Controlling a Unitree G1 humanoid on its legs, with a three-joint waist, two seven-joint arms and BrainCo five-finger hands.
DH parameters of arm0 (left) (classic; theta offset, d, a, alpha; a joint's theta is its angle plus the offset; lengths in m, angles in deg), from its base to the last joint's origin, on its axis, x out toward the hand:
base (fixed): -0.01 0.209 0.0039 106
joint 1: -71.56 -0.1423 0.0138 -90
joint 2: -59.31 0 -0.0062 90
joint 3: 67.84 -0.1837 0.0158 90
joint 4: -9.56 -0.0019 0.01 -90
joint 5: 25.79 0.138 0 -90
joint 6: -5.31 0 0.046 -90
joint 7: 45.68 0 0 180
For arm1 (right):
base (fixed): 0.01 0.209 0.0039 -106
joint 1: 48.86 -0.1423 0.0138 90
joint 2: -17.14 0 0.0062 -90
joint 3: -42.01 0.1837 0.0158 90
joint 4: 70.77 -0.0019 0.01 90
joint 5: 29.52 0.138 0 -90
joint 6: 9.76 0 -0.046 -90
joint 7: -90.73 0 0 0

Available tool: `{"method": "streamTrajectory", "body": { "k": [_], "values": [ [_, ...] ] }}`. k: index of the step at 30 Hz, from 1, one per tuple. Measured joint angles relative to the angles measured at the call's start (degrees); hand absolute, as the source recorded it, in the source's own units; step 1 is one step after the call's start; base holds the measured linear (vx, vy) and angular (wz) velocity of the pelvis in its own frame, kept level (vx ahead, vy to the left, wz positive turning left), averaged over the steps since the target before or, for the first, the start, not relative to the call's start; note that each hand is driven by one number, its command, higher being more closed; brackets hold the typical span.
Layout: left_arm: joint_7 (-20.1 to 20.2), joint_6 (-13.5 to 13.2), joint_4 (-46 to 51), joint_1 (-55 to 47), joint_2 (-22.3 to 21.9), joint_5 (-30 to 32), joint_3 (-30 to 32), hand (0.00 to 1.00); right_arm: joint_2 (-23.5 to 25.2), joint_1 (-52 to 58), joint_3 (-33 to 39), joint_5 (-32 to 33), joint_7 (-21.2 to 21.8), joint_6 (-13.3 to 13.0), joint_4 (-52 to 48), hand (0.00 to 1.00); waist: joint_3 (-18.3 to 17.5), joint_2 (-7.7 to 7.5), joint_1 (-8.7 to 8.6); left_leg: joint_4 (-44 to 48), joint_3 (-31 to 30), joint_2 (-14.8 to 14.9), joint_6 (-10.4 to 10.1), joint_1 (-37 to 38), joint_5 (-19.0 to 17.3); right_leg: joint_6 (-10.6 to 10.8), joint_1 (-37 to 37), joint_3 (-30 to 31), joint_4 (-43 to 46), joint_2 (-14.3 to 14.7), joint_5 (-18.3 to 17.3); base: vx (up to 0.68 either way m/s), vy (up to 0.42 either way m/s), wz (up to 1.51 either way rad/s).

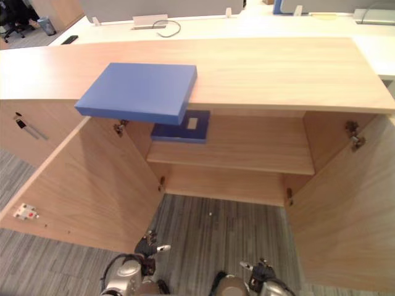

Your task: Walk over to the cabinet, pick up the folder, carry it to the office cabinet, place the folder inside the office cabinet, then close the office cabinet door

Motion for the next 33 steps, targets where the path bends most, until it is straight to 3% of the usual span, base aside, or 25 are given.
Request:
{"method": "streamTrajectory", "body": {
  "k": [2, 3, 4, 7, 11, 15, 20, 25, 30, 33],
  "values": [
    [0.09, -0.21, 3.90, -0.99, -0.31, -2.60, -0.99, 0.00, 0.03, 0.23, -0.71, -0.08, -0.01, 0.01, 0.00, 0.00, -0.07, 0.01, 0.08, -4.86, -1.11, -2.74, 0.26, 0.44, 4.70, 2.22, 0.56, 1.94, 0.00, -1.82, 0.32, 0.18, 0.331, -0.45],
    [0.35, -0.41, 6.35, -1.97, -0.52, -5.13, -1.36, 0.00, -0.10, 0.62, -2.07, -0.65, 0.00, 0.04, -0.14, 0.00, -0.48, 0.69, 0.33, -8.54, -1.57, -4.09, 0.02, 2.29, 11.98, 3.64, 0.54, 3.66, -0.10, -2.11, 0.65, 0.23, 0.377, -0.52],
    [0.84, -0.44, 7.55, -2.25, -0.19, -7.29, -2.03, 0.00, 0.76, 0.93, -2.57, -1.43, 0.00, 0.09, -0.45, 0.00, -1.04, 0.12, -0.06, -10.62, -0.96, -5.86, 0.95, 3.98, 14.57, 5.12, 0.99, 4.71, -0.82, -3.18, 1.30, 0.24, 0.366, -0.40],
    [2.83, -0.56, 13.14, -3.10, 1.95, -14.89, -4.11, 0.00, 2.44, 2.25, -2.61, -2.05, 0.16, 0.35, -1.15, 0.00, -2.18, -2.08, -0.08, -13.34, -0.65, -9.63, 2.29, 5.49, 14.20, 7.97, 3.52, 4.34, -6.44, -5.24, 3.87, 0.24, 0.281, -0.01],
    [4.30, -0.82, 19.59, -5.06, 4.09, -22.70, -5.15, 0.00, 3.11, 2.17, -4.05, -3.65, 0.30, 0.37, -1.26, 0.00, -2.74, -2.23, -0.04, -13.81, -0.44, -12.25, 3.15, 7.72, 13.69, 8.68, 7.07, 3.96, -10.40, -6.84, 5.08, 0.15, 0.149, 0.01],
    [6.05, -0.74, 26.35, -6.72, 5.74, -28.58, -10.17, 0.00, 2.79, 1.99, -4.99, -5.96, 0.72, 0.63, -1.42, 0.00, -3.57, -1.48, -0.03, -15.46, -0.44, -11.64, 3.10, 8.25, 13.70, 8.79, 7.88, 3.87, -12.31, -5.72, 5.51, 0.10, -0.030, -0.05],
    [7.21, -0.14, 35.84, -10.38, 5.67, -30.88, -15.15, 0.00, 1.80, 1.80, -8.59, -8.86, -0.03, 1.39, -1.59, 0.00, -4.08, -0.81, -0.33, -16.66, -0.46, -10.77, 2.84, 9.30, 13.86, 8.50, 8.79, 3.79, -14.12, -4.38, 6.03, 0.03, -0.066, -0.09],
    [7.68, -0.29, 49.42, -13.37, 5.91, -28.90, -17.27, 0.00, 0.90, 1.55, -9.21, -11.09, -1.21, 1.62, -1.53, 0.00, -4.62, -0.08, -0.13, -17.63, -1.67, -10.76, 2.76, 9.20, 13.92, 8.36, 9.76, 2.25, -15.73, -3.74, 6.84, 0.00, -0.022, 0.12],
    [7.51, -0.41, 53.97, -14.92, 6.02, -21.75, -17.34, 0.00, 0.99, 0.73, -8.38, -9.35, -1.58, 1.59, -0.59, 0.00, -4.67, -0.20, 0.30, -18.42, -4.80, -11.03, 2.63, 7.76, 14.26, 8.35, 9.91, -0.79, -16.04, -3.56, 7.25, -0.03, 0.004, 0.31],
    [7.18, -0.42, 56.32, -16.35, 6.69, -17.57, -17.02, 0.00, 1.05, -0.11, -8.02, -6.30, -2.03, 1.58, 0.70, 0.00, -4.62, -0.30, 1.52, -18.86, -6.63, -11.11, 2.70, 6.98, 14.90, 8.03, 9.87, -2.23, -16.09, -3.35, 7.76, -0.04, 0.021, 0.29]
  ]
}}
